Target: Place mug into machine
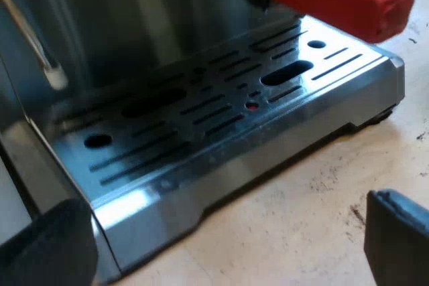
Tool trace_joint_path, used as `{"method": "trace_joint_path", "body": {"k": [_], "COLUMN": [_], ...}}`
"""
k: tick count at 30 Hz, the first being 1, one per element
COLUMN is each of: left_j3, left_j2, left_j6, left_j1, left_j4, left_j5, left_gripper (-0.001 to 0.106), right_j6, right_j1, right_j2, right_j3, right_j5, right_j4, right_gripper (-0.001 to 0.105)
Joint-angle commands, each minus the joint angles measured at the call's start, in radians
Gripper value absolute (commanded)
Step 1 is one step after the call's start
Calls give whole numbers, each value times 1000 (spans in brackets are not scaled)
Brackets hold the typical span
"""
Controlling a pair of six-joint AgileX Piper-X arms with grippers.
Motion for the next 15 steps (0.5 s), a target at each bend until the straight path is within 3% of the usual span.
{"method": "trace_joint_path", "body": {"k": [1,8,15], "left_j3": [15,16,16], "left_j2": [3,3,3], "left_j6": [-69,-71,-71], "left_j1": [-5,-5,-5], "left_j4": [-15,-40,-42], "left_j5": [-18,-18,-18], "left_gripper": [82,82,82], "right_j6": [39,119,124], "right_j1": [82,280,379], "right_j2": [-9,15,173], "right_j3": [-19,-2,59], "right_j5": [70,210,281], "right_j4": [-87,-200,-478], "right_gripper": [0,0,0]}}
